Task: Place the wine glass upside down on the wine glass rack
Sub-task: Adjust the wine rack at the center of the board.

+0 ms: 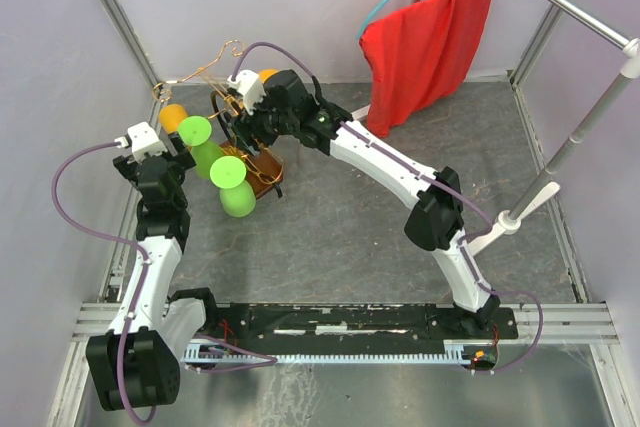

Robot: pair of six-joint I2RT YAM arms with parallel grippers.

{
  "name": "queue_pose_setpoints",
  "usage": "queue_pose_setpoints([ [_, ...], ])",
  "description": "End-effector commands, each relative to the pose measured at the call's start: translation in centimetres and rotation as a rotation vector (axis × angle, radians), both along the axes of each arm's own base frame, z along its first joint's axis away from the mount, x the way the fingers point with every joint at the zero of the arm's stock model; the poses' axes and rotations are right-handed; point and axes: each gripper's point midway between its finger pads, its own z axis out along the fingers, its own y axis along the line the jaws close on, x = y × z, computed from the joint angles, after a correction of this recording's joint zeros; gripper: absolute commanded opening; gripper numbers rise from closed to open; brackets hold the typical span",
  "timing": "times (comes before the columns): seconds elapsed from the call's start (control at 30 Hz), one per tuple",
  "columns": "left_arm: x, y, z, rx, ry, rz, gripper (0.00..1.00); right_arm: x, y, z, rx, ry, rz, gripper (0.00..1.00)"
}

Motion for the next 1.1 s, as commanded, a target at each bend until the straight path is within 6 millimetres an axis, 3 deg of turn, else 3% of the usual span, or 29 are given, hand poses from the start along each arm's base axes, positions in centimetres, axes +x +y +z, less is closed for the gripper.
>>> queue_pose_setpoints([
  [0.0, 0.6, 0.1, 3.5, 0.021, -0.097, 0.001, 0.99, 0.4, 1.8, 0.7, 0.057, -0.013, 0.017, 0.83],
  [0.47, 1.0, -0.1, 3.3, 0.026, -0.092, -0.013, 0.99, -0.4, 0.8, -4.0, -0.065, 0.063, 0.029, 0.82],
  [0.9, 1.0, -0.2, 3.0, 0.024, -0.084, -0.015, 0.99, 2.2, 3.0, -0.5, 0.147, -0.018, -0.060, 0.82],
  [1.07, 1.1, -0.2, 3.1, 0.026, -0.087, -0.015, 0.99, 2.4, 3.2, -1.2, 0.133, -0.012, -0.058, 0.82],
])
